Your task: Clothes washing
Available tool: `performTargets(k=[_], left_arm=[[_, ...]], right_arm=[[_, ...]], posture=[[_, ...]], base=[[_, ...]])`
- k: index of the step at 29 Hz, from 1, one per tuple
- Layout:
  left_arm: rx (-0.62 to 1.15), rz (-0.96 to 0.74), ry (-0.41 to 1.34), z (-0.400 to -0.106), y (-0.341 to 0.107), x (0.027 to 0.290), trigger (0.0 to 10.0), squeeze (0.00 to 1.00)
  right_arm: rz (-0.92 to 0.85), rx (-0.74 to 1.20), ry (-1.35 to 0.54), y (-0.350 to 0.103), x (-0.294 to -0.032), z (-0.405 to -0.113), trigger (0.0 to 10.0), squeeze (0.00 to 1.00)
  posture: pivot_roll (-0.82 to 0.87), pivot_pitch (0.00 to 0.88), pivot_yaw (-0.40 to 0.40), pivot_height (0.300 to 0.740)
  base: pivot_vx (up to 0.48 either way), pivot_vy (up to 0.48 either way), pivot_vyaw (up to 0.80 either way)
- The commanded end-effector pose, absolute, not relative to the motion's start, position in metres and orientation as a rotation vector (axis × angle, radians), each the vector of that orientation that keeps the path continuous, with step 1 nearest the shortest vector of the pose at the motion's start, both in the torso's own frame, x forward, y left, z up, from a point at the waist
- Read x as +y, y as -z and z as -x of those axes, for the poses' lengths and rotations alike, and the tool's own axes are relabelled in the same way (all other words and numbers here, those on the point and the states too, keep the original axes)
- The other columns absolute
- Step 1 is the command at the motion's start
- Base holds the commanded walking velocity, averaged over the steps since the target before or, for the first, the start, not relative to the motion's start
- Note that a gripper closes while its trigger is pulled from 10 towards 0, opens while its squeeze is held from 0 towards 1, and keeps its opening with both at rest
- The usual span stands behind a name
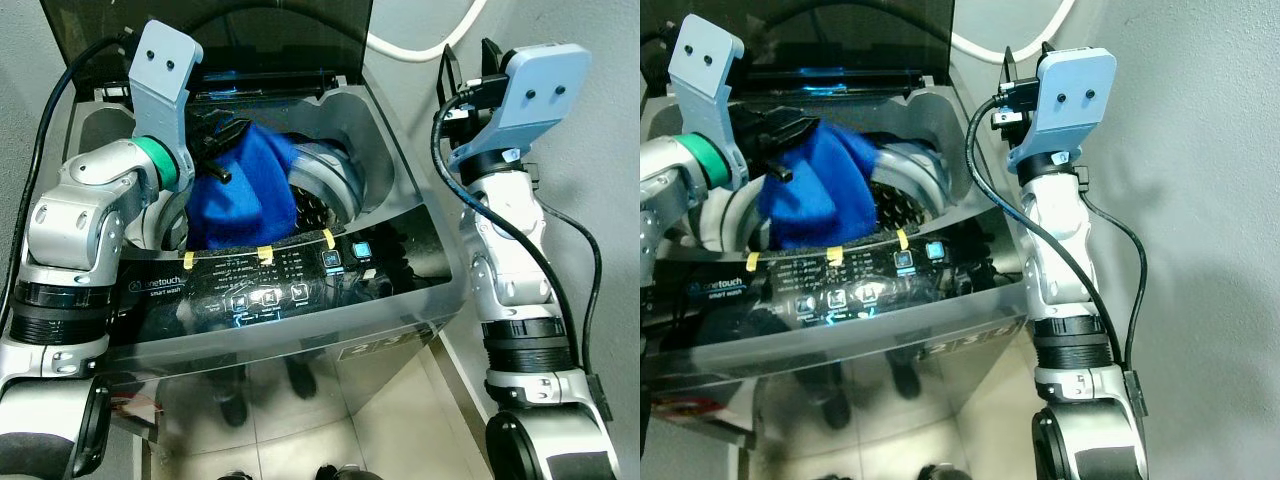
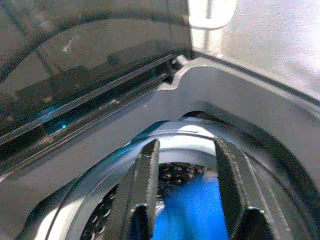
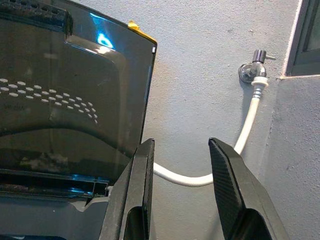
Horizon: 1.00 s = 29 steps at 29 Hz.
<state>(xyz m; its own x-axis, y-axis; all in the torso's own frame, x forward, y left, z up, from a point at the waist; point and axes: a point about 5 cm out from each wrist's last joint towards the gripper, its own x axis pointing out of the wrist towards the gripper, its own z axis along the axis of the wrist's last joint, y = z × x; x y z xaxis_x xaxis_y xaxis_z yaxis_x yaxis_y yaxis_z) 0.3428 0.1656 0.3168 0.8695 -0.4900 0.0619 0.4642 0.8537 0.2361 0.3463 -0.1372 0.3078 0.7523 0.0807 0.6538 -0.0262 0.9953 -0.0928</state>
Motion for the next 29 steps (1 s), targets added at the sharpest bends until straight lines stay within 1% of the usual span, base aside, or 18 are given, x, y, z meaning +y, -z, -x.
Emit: performTargets(k=[1,6,8,9,10,11,12,13,15,16,17,18,20,21,23,24,26,29], left_arm=[[-0.129,-0.207,0.526,-0.339,-0.321,0.164,10.0,1.0],[-0.122,-0.178,0.524,-0.335,-0.325,0.162,10.0,1.0],[-0.156,-0.188,0.516,-0.334,-0.328,0.162,10.0,1.0],[-0.241,-0.224,0.51,-0.33,-0.335,0.16,10.0,1.0],[-0.241,-0.224,0.51,-0.33,-0.335,0.16,10.0,1.0],[-0.381,-0.374,0.513,-0.321,-0.342,0.155,10.0,0.0],[-0.381,-0.374,0.513,-0.321,-0.342,0.155,10.0,0.0],[-0.454,-0.447,0.641,-0.304,-0.34,0.14,10.0,0.0],[-0.454,-0.447,0.641,-0.304,-0.34,0.14,10.0,0.0],[-0.5,-0.493,0.754,-0.287,-0.336,0.128,10.0,0.0],[-0.5,-0.493,0.754,-0.287,-0.336,0.128,10.0,0.0],[-0.522,-0.507,0.825,-0.275,-0.333,0.121,10.0,0.0],[-0.541,-0.54,0.838,-0.268,-0.332,0.118,10.0,0.0],[-0.581,-0.606,0.801,-0.267,-0.334,0.117,10.0,0.0],[-0.591,-0.614,0.804,-0.265,-0.335,0.115,10.0,0.0],[-0.591,-0.614,0.804,-0.265,-0.335,0.115,10.0,0.0],[-0.562,-0.557,0.877,-0.261,-0.333,0.112,10.0,0.0],[-0.544,-0.431,0.964,-0.257,-0.333,0.11,10.0,0.0]], right_arm=[[0.063,-0.705,-0.046,-0.304,-0.139,-0.346,10.0,0.0],[0.059,-0.697,-0.047,-0.303,-0.139,-0.347,10.0,0.0],[0.057,-0.694,-0.048,-0.302,-0.138,-0.347,10.0,0.0],[0.055,-0.691,-0.048,-0.301,-0.138,-0.348,10.0,0.0],[0.055,-0.691,-0.048,-0.301,-0.138,-0.348,10.0,0.0],[0.052,-0.685,-0.048,-0.3,-0.139,-0.348,10.0,0.0],[0.052,-0.685,-0.048,-0.3,-0.139,-0.348,10.0,0.0],[0.048,-0.676,-0.049,-0.297,-0.138,-0.348,10.0,0.0],[0.048,-0.676,-0.049,-0.297,-0.138,-0.348,10.0,0.0],[0.046,-0.668,-0.05,-0.295,-0.138,-0.348,10.0,0.0],[0.046,-0.668,-0.05,-0.295,-0.138,-0.348,10.0,0.0],[0.044,-0.662,-0.053,-0.293,-0.138,-0.348,10.0,0.0],[0.043,-0.657,-0.054,-0.292,-0.137,-0.348,10.0,0.0],[0.042,-0.654,-0.057,-0.29,-0.137,-0.349,10.0,0.0],[0.041,-0.651,-0.059,-0.29,-0.137,-0.349,10.0,0.0],[0.041,-0.651,-0.059,-0.29,-0.137,-0.349,10.0,0.0],[0.038,-0.65,-0.062,-0.289,-0.135,-0.349,10.0,0.0],[0.032,-0.654,-0.065,-0.29,-0.133,-0.35,10.0,0.0]], posture=[[0.11,0.11,-0.003,0.74],[0.11,0.11,-0.004,0.74],[0.11,0.11,-0.004,0.74],[0.11,0.11,-0.003,0.74],[0.11,0.11,-0.003,0.74],[0.11,0.111,-0.003,0.74],[0.11,0.111,-0.003,0.74],[0.11,0.111,-0.006,0.74],[0.11,0.111,-0.006,0.74],[0.11,0.115,-0.007,0.74],[0.11,0.115,-0.007,0.74],[0.11,0.116,-0.009,0.74],[0.11,0.117,-0.012,0.74],[0.12,0.116,-0.014,0.74],[0.12,0.114,-0.014,0.74],[0.12,0.114,-0.014,0.74],[0.12,0.113,-0.012,0.74],[0.11,0.109,-0.008,0.74]], base=[[0.0,0.0,0.0],[0.0,0.0,0.0],[0.0,0.0,0.0],[0.0,0.0,0.0],[0.0,0.0,0.0],[0.0,0.0,0.0],[0.0,0.0,0.0],[0.0,0.0,0.0],[0.0,0.0,0.0],[0.0,0.0,0.0],[0.0,0.0,0.0],[0.0,0.0,0.0],[0.0,0.0,0.0],[0.0,0.0,0.0],[0.0,0.0,0.0],[0.0,0.0,0.0],[0.0,0.0,0.0],[0.0,0.0,0.0]])
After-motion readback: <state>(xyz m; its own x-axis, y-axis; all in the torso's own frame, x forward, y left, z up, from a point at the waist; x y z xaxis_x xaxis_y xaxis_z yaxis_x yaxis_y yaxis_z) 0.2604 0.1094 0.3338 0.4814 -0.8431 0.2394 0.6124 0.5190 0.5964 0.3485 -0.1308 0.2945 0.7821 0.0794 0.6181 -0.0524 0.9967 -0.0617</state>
